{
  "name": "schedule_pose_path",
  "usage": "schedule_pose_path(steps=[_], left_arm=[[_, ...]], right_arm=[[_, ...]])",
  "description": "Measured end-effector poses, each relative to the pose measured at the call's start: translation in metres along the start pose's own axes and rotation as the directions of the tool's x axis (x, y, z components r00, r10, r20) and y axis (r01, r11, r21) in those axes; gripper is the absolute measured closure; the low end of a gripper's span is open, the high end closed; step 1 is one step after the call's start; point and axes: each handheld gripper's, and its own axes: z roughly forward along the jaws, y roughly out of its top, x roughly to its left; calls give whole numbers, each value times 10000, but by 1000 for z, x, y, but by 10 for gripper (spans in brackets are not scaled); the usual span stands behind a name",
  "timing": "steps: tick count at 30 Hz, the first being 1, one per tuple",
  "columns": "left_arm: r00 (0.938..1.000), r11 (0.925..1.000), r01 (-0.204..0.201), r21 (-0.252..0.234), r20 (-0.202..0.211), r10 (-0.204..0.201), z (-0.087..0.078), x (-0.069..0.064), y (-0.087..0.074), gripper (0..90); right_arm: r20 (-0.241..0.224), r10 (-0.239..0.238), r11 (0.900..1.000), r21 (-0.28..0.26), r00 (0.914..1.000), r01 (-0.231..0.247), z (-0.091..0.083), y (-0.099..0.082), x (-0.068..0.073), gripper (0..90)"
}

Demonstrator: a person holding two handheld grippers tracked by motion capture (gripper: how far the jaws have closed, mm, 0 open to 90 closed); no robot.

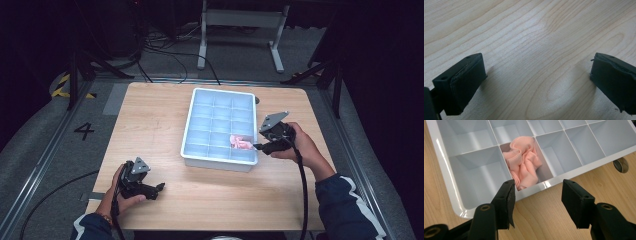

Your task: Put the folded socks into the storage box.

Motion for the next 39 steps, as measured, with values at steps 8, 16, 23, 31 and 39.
schedule_pose_path(steps=[8,16,23,31,39], left_arm=[[10000,10000,23,12,28,-23,0,0,0,3],[10000,10000,25,-22,9,-25,0,0,0,3],[10000,10000,-49,10,-32,49,0,0,0,4],[10000,10000,-55,19,-23,55,0,0,0,4],[10000,10000,-9,13,-9,9,0,0,0,4]], right_arm=[[150,74,9999,-72,9999,-73,-8,-8,3,451],[266,103,9998,-155,9996,-99,-12,-20,5,445],[341,189,9995,-257,9992,-180,-15,-31,5,433],[434,254,9995,-224,9987,-244,-15,-50,5,417],[388,216,9996,-191,9990,-209,-15,-69,9,413]])
